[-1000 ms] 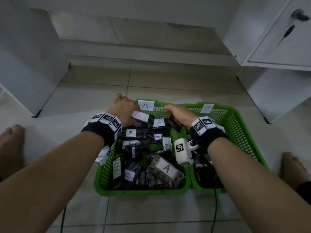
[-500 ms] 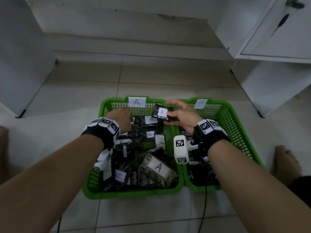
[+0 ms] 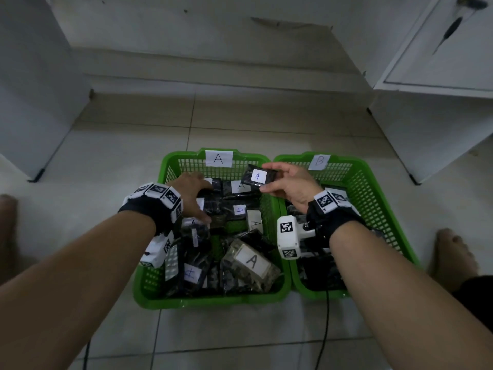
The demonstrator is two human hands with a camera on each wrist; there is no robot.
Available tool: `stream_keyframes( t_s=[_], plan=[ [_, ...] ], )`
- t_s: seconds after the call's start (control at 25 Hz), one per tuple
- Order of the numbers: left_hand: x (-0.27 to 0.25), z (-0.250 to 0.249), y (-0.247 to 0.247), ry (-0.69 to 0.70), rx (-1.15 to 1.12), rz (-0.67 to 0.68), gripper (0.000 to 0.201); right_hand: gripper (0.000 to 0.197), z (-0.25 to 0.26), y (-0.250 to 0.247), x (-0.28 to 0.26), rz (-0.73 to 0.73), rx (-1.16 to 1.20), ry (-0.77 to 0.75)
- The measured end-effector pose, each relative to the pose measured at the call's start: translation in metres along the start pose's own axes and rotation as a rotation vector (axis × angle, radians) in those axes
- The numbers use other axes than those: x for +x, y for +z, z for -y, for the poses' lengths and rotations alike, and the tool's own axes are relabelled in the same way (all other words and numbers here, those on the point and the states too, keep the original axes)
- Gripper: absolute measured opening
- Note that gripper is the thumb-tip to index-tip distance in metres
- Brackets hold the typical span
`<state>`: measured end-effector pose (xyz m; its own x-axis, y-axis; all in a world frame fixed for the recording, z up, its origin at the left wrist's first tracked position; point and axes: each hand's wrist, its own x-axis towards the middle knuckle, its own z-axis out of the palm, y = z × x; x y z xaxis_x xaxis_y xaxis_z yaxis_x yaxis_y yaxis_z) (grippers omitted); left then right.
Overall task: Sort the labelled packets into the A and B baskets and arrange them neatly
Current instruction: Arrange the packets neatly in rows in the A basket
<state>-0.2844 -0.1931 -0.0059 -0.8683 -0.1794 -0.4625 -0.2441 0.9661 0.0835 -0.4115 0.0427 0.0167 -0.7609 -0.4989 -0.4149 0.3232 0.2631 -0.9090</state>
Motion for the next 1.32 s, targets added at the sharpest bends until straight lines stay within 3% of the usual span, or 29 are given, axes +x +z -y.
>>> stream_keyframes(
  t_s=[0.24, 0.56, 0.76, 0.96, 1.04, 1.12, 1.32],
  plan=[
    [0.004, -0.003, 0.003, -0.006, 0.057, -0.091, 0.065, 0.057, -0.007, 0.001, 0.001, -0.003, -0.027, -0.041],
    [-0.004, 0.003, 0.011, -0.003, -0.145, -0.284, 0.045, 0.058, -0.008, 0.001, 0.001, -0.002, -0.05, -0.051],
    [-0.011, 0.003, 0.001, -0.058, -0.086, -0.06, 0.051, 0.062, -0.006, 0.004, -0.004, -0.025, -0.11, -0.084],
    [-0.01, 0.005, 0.001, -0.087, -0.064, -0.1, 0.041, 0.056, 0.007, 0.011, -0.003, -0.098, -0.141, -0.063],
    [-0.01, 0.007, 0.001, -0.089, -0.103, -0.173, 0.03, 0.055, 0.017, 0.017, 0.003, -0.149, -0.413, -0.173],
    [-0.011, 0.01, 0.003, -0.081, -0.125, -0.226, 0.031, 0.054, 0.027, 0.03, 0.008, -0.112, -0.791, -0.29],
    [-0.012, 0.004, 0.007, -0.062, 0.046, -0.077, 0.05, 0.056, 0.031, 0.074, 0.035, 0.035, -1.335, -0.337]
  ],
)
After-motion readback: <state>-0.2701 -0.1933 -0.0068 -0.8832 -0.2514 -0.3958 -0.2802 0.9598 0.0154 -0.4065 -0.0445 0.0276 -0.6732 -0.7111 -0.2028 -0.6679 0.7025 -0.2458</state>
